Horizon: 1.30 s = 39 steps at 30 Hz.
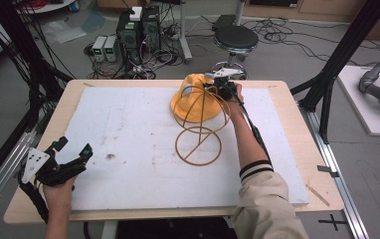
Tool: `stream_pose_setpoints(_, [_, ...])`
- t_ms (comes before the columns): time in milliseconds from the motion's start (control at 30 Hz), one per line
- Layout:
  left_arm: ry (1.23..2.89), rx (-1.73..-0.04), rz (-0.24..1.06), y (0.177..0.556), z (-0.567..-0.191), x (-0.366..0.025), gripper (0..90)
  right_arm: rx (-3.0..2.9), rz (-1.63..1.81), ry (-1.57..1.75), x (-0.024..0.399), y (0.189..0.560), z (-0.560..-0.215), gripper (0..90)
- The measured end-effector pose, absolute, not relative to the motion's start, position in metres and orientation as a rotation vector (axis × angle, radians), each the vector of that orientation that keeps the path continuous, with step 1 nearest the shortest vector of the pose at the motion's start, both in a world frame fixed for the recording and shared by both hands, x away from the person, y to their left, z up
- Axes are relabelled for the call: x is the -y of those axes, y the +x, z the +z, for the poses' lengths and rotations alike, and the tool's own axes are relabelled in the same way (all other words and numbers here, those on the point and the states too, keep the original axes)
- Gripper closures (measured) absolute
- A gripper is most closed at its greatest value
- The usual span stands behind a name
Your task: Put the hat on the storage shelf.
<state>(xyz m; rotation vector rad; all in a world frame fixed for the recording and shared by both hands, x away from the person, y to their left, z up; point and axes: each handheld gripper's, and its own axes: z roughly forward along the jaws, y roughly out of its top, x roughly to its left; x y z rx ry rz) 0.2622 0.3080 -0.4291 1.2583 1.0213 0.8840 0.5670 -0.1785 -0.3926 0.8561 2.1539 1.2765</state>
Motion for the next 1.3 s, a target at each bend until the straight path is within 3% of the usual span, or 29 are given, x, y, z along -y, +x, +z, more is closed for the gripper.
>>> stream_pose_setpoints(933, [1.252, -1.022, 0.886, 0.263, -0.428, -0.308, 9.4, -1.812, 1.518, 0.985, 0.241, 0.542, -0.314, 88.8])
stream_pose_setpoints(1300, [1.244, -1.019, 0.886, 0.264, -0.427, -0.308, 9.4, -1.66, 1.668, 0.891, 0.262, 0.508, -0.248, 88.9])
